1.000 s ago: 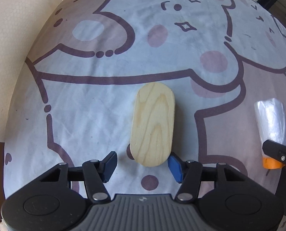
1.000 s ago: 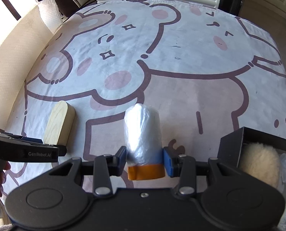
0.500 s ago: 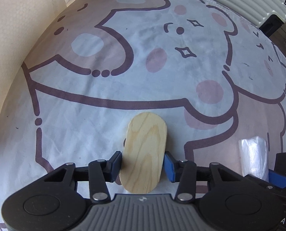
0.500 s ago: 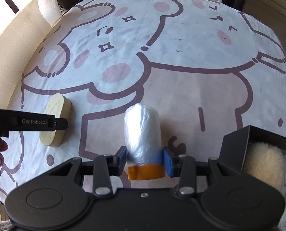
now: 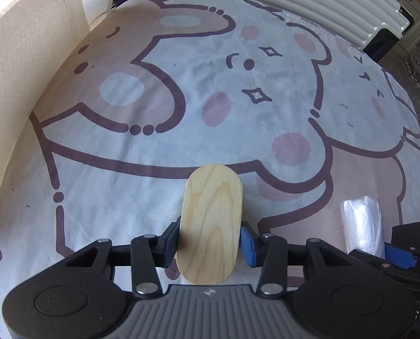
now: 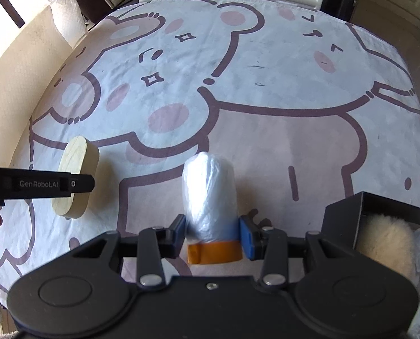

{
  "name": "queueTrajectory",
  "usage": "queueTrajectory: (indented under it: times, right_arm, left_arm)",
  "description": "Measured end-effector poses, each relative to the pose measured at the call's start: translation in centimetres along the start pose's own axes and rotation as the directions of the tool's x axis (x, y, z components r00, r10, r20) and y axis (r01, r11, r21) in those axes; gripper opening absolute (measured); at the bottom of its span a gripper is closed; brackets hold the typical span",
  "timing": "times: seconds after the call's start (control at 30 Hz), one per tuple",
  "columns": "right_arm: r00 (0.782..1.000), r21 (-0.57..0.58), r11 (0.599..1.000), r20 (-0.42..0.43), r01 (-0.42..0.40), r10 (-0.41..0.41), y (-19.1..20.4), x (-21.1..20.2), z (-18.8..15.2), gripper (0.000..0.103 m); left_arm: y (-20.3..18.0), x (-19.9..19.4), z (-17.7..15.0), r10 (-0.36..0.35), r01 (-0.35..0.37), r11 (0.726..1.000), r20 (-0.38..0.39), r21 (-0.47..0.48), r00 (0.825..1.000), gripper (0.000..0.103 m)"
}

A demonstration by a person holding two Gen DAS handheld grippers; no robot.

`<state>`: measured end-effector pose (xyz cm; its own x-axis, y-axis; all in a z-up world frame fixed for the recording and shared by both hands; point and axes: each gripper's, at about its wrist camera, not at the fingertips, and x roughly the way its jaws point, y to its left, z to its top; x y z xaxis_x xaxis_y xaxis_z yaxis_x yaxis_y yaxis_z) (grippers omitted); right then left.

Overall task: Organize objects
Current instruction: 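Lift the wooden block and white bottle and carry both over the black box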

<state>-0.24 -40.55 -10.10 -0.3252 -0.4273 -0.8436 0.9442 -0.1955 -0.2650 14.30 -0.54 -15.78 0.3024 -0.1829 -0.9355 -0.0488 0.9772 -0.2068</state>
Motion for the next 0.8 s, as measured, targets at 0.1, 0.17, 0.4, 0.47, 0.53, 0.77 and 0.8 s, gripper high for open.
queueTrajectory:
  times: [0.1, 0.17, 0.4, 0.47, 0.53, 0.77, 0.8]
  right_arm:
    - [1.000, 0.001, 1.000, 0.022, 0.004, -0.004, 0.1, -0.9, -0.2, 0.041]
    - [0.999, 0.002, 1.000, 0.037, 0.004, -0.004, 0.2, -1.5, -0.4, 0.041]
    - [0.994, 0.016, 1.000, 0.110, 0.011, -0.013, 0.2, -4.5, -1.3, 0.041]
    - [0.991, 0.024, 0.999, 0.128, 0.021, -0.024, 0.2, -5.3, -1.7, 0.041]
    - [0.988, 0.038, 0.999, 0.149, 0.025, -0.031, 0.0, -6.1, -2.0, 0.041]
    - [0.970, 0.058, 0.998, 0.240, 0.036, -0.049, -0.2, -9.0, -3.1, 0.041]
    - [0.966, 0.063, 0.997, 0.253, 0.034, -0.049, -0.3, -9.4, -3.2, 0.041]
  left_arm:
    - [-0.3, -1.2, -0.1, -0.006, 0.006, 1.000, 0.033, 0.005, 0.999, 0.046]
    - [-0.5, -2.0, -0.3, -0.005, 0.005, 1.000, 0.058, 0.012, 0.998, 0.046]
    - [-1.3, -5.2, -1.3, 0.015, -0.020, 0.999, 0.137, 0.038, 0.990, 0.046]
    - [-1.6, -6.2, -1.6, 0.020, -0.028, 0.998, 0.161, 0.049, 0.987, 0.046]
    - [-2.0, -7.1, -2.0, 0.028, -0.040, 0.997, 0.185, 0.062, 0.982, 0.046]
    - [-3.0, -9.9, -3.3, 0.052, -0.078, 0.993, 0.252, 0.093, 0.966, 0.046]
    - [-3.2, -10.2, -3.4, 0.050, -0.076, 0.993, 0.259, 0.093, 0.964, 0.046]
